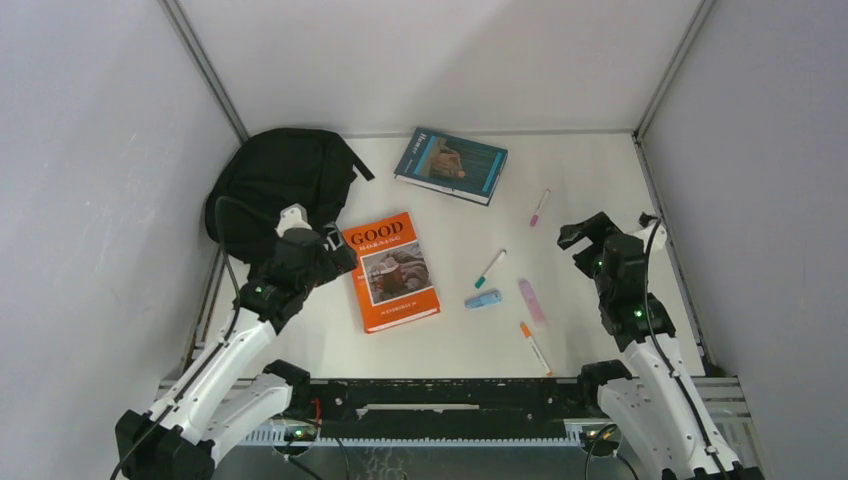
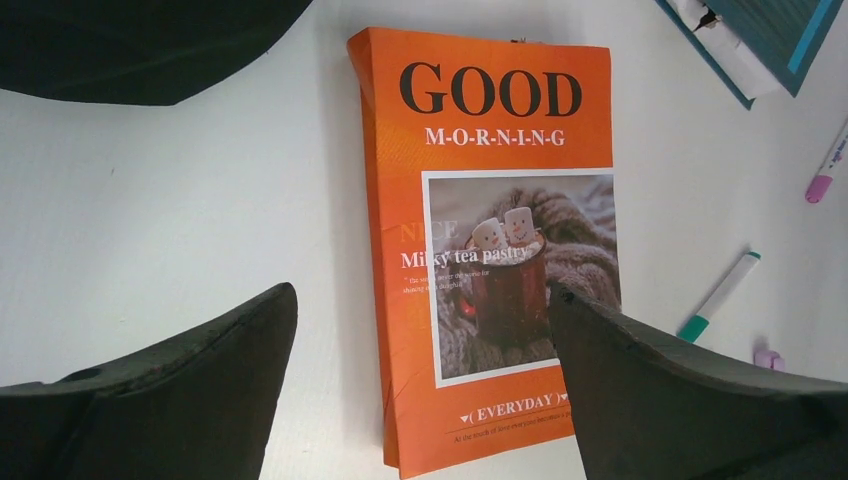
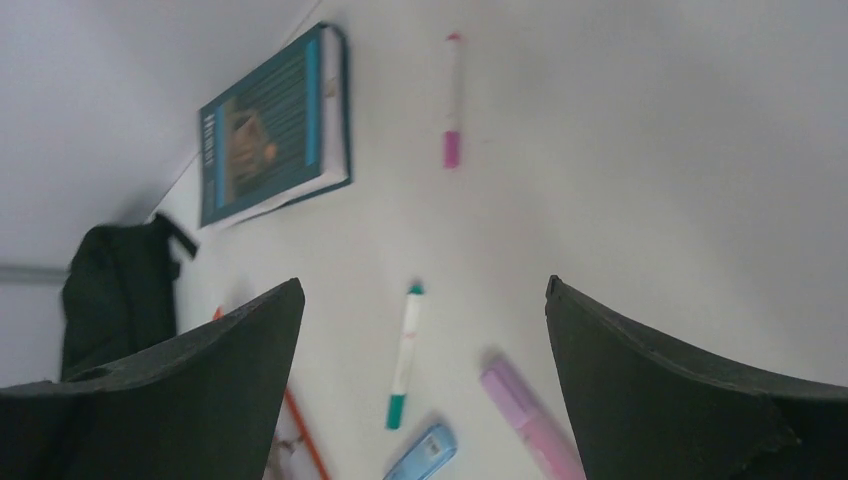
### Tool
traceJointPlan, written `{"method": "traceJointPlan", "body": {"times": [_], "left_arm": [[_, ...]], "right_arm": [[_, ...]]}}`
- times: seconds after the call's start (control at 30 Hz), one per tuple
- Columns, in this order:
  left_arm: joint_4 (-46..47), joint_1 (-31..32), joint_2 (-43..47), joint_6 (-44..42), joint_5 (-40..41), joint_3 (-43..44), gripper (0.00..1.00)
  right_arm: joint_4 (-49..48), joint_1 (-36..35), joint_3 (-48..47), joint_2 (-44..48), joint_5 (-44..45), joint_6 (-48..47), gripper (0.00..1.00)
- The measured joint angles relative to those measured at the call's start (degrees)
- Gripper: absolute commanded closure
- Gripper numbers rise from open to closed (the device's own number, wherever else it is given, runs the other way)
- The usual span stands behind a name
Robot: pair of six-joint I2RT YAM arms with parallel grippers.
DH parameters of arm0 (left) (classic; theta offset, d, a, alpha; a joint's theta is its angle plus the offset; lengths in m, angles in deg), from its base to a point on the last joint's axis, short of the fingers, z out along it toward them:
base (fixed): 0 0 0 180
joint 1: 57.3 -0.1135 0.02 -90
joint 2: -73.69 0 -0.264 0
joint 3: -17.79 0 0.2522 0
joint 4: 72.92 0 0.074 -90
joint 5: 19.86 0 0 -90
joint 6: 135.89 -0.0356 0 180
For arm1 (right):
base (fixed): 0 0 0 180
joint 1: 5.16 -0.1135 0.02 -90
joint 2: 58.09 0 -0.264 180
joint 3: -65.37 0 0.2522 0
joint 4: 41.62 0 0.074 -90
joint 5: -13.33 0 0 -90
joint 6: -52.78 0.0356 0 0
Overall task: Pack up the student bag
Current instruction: Pick up the book from the center of the board.
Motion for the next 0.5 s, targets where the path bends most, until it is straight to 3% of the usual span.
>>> {"method": "traceJointPlan", "body": {"times": [0.2, 0.5], "left_arm": [[1.9, 0.0, -3.3, -0.1, -3.8, 0.0, 0.00], [5.3, 0.3, -4.5, 0.2, -9.1, -2.4, 0.00]], "right_arm": [[-4.2, -1.5, 0.0, -4.4, -8.8, -0.2, 0.01], [-7.7, -15.0, 0.0, -13.8, -7.8, -0.1, 0.01]]}}
